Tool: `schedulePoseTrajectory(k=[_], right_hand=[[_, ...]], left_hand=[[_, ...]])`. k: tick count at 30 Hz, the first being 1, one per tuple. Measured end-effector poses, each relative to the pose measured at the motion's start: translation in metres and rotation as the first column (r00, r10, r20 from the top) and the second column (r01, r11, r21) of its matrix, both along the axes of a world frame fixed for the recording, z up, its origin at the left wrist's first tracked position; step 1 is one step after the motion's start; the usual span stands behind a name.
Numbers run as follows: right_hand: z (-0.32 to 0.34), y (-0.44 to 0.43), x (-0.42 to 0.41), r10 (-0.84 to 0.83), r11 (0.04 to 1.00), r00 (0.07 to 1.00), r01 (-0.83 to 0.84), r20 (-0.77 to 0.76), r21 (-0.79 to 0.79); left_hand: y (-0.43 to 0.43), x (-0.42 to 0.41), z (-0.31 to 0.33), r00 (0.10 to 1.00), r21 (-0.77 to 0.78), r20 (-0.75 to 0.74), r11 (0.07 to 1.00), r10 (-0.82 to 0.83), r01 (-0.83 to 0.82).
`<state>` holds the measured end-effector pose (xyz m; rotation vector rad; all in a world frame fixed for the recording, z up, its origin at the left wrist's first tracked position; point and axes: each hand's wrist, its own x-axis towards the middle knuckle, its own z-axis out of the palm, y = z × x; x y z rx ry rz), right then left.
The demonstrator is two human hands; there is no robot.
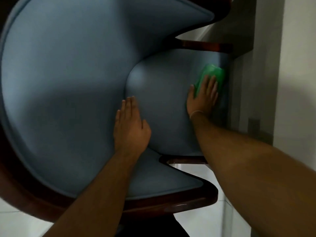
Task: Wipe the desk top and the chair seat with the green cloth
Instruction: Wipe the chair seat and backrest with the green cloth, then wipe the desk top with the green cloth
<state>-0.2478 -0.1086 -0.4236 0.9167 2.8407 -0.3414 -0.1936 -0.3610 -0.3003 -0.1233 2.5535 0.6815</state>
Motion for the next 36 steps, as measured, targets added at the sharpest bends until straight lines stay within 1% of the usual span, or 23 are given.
schedulePoseTrajectory(k=[1, 3, 7, 9, 12, 14, 15, 16, 17, 18, 19, 20, 21, 22, 23, 25, 26, 29, 33, 36], right_hand=[[0.001, 0.001, 0.013, -0.074, 0.997, 0.997, 0.074, 0.007, 0.000], [0.005, -0.001, 0.036, -0.163, 0.987, 0.987, 0.163, 0.018, -0.012], [0.011, -0.005, 0.074, -0.232, 0.963, 0.973, 0.228, -0.014, -0.144], [0.021, -0.013, 0.088, -0.262, 0.939, 0.965, 0.260, 0.023, -0.224], [0.045, -0.029, 0.096, -0.333, 0.856, 0.932, 0.363, 0.145, -0.369], [0.068, -0.040, 0.097, -0.378, 0.773, 0.887, 0.460, 0.265, -0.437], [0.085, -0.046, 0.094, -0.375, 0.728, 0.877, 0.479, 0.300, -0.490], [0.101, -0.054, 0.094, -0.336, 0.699, 0.885, 0.463, 0.321, -0.545], [0.119, -0.061, 0.091, -0.289, 0.677, 0.907, 0.420, 0.306, -0.605], [0.137, -0.066, 0.085, -0.245, 0.670, 0.933, 0.360, 0.264, -0.650], [0.154, -0.071, 0.080, -0.196, 0.698, 0.960, 0.279, 0.199, -0.659], [0.165, -0.075, 0.076, -0.139, 0.739, 0.983, 0.185, 0.123, -0.648], [0.186, -0.074, 0.069, -0.112, 0.754, 0.991, 0.131, 0.071, -0.644], [0.202, -0.071, 0.062, -0.053, 0.804, 0.998, 0.058, 0.025, -0.592], [0.216, -0.066, 0.058, -0.014, 0.833, 1.000, 0.010, -0.002, -0.553], [0.252, -0.055, 0.046, 0.056, 0.855, 0.997, -0.079, -0.060, -0.512], [0.263, -0.049, 0.038, 0.097, 0.872, 0.992, -0.127, -0.086, -0.473], [0.316, -0.032, 0.020, 0.170, 0.906, 0.970, -0.224, -0.175, -0.358], [0.387, 0.004, 0.022, 0.163, 0.931, 0.944, -0.243, -0.286, -0.272], [0.429, 0.032, 0.044, 0.151, 0.948, 0.916, -0.241, -0.371, -0.208]], left_hand=[[0.000, 0.001, 0.000, 1.000, 0.004, -0.001, 1.000, 0.001, -0.001], [0.000, 0.000, -0.001, 1.000, 0.021, 0.008, 1.000, 0.012, -0.012], [-0.001, 0.001, -0.005, 0.999, 0.012, 0.034, 0.999, 0.036, -0.036], [-0.003, 0.005, -0.002, 0.998, -0.020, 0.052, 1.000, 0.023, -0.022], [-0.007, 0.005, 0.007, 0.997, -0.049, 0.074, 0.999, -0.018, 0.022], [-0.010, 0.008, 0.016, 0.991, -0.060, 0.098, 0.994, -0.089, 0.095], [-0.012, 0.009, 0.026, 0.988, -0.049, 0.095, 0.991, -0.121, 0.126], [-0.015, 0.012, 0.034, 0.987, -0.037, 0.074, 0.988, -0.146, 0.149], [-0.017, 0.014, 0.044, 0.986, -0.036, 0.025, 0.986, -0.165, 0.166], [-0.016, 0.013, 0.057, 0.981, -0.030, -0.002, 0.981, -0.192, 0.192], [-0.017, 0.012, 0.067, 0.971, -0.060, 0.001, 0.969, -0.241, 0.240], [-0.018, 0.012, 0.075, 0.961, -0.085, 0.038, 0.957, -0.275, 0.278], [-0.015, 0.006, 0.092, 0.950, -0.082, 0.080, 0.947, -0.303, 0.309], [-0.011, 0.000, 0.107, 0.943, -0.091, 0.063, 0.940, -0.325, 0.330], [-0.007, -0.002, 0.121, 0.936, -0.098, -0.007, 0.932, -0.351, 0.349], [0.006, -0.012, 0.158, 0.926, -0.061, -0.152, 0.938, -0.346, 0.340], [0.014, -0.018, 0.168, 0.906, -0.085, -0.226, 0.934, -0.357, 0.347], [0.042, -0.040, 0.214, 0.874, -0.106, -0.273, 0.915, -0.403, 0.389], [0.098, -0.045, 0.286, 0.780, -0.213, -0.424, 0.888, -0.460, 0.408], [0.137, -0.024, 0.325, 0.745, -0.246, -0.445, 0.868, -0.497, 0.431]])
